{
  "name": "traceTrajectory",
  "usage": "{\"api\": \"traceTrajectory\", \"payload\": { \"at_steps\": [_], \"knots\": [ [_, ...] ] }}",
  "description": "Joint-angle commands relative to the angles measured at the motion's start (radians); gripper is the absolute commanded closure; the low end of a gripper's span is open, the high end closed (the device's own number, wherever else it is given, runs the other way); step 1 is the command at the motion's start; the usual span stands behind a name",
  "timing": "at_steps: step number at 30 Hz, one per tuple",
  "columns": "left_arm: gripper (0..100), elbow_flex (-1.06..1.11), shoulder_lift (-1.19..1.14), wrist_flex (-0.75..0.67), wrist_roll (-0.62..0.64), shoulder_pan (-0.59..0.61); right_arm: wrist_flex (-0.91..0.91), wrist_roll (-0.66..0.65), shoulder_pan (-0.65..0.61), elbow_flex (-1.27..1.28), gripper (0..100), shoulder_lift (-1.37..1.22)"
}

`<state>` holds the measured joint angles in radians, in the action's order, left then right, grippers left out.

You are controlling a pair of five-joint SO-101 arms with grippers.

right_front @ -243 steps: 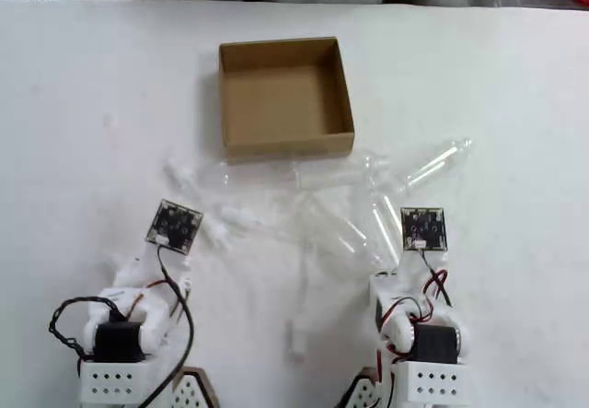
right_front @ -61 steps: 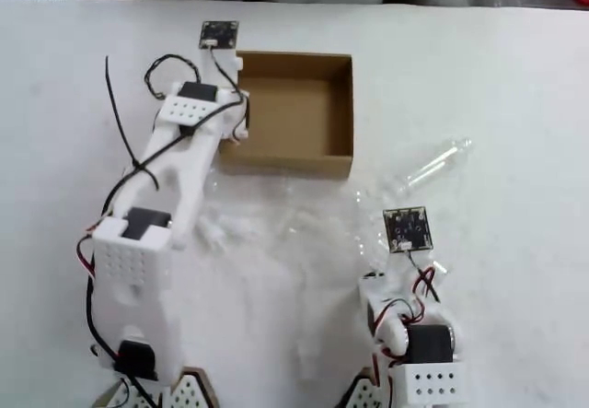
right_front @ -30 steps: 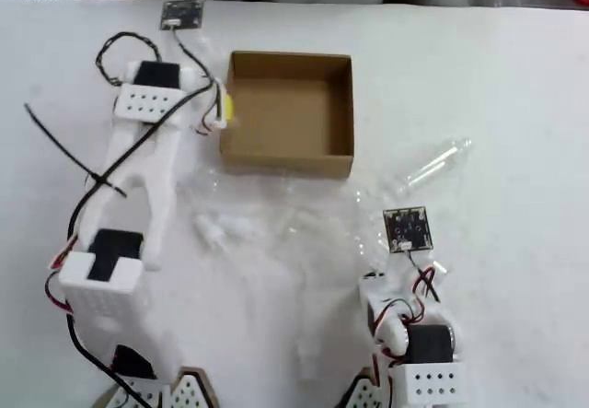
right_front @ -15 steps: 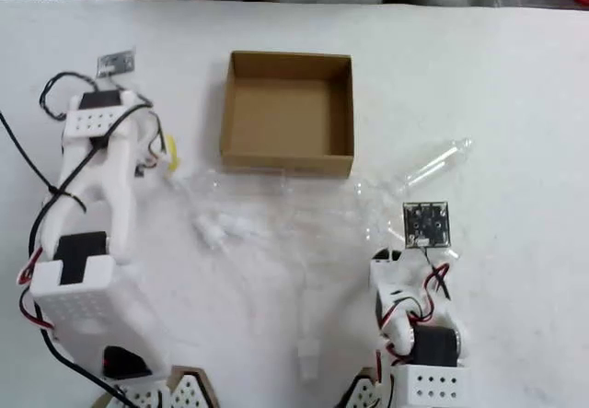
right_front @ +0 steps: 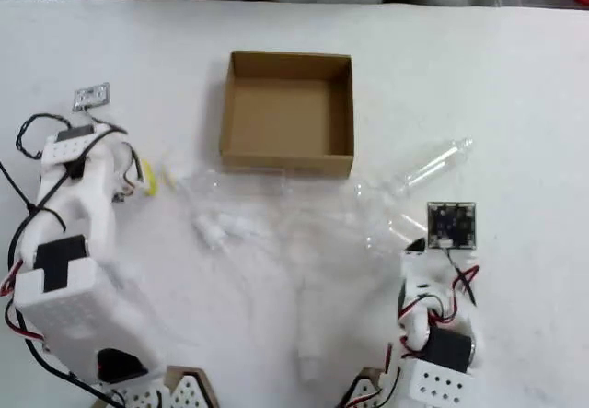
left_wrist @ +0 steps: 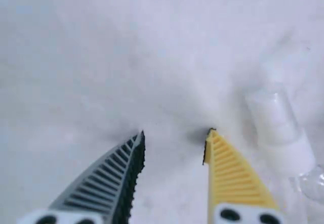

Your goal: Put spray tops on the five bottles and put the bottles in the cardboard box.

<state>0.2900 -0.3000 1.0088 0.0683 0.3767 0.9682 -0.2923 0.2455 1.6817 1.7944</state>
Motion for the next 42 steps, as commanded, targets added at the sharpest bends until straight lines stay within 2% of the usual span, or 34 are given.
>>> {"api": "traceTrajectory", "payload": {
  "at_steps": [1,7,11,15,19,25,28,42],
  "knots": [
    [80,0.043,0.119,-0.051,-0.012,0.024,-0.047,-0.025,0.038,0.005,98.1,0.001],
    [80,0.244,0.305,-0.204,-0.014,0.021,-0.024,-0.028,-0.027,-0.084,97.2,-0.001],
    [80,0.339,0.395,-0.245,-0.014,0.021,0.033,-0.026,-0.110,-0.143,90.6,-0.002],
    [80,0.356,0.404,-0.245,-0.014,0.021,0.019,-0.031,-0.183,-0.204,95.0,-0.079],
    [80,0.356,0.404,-0.245,-0.014,0.021,0.047,-0.028,-0.266,-0.393,97.1,-0.303],
    [80,0.362,0.394,-0.295,-0.014,0.021,0.361,-0.023,-0.427,-0.787,93.5,-0.748],
    [80,0.347,0.367,-0.295,-0.014,0.021,0.504,0.032,-0.542,-0.908,93.5,-0.900],
    [80,0.304,0.315,-0.296,-0.015,-0.012,0.470,0.068,-0.905,-0.878,93.5,-1.099]
  ]
}}
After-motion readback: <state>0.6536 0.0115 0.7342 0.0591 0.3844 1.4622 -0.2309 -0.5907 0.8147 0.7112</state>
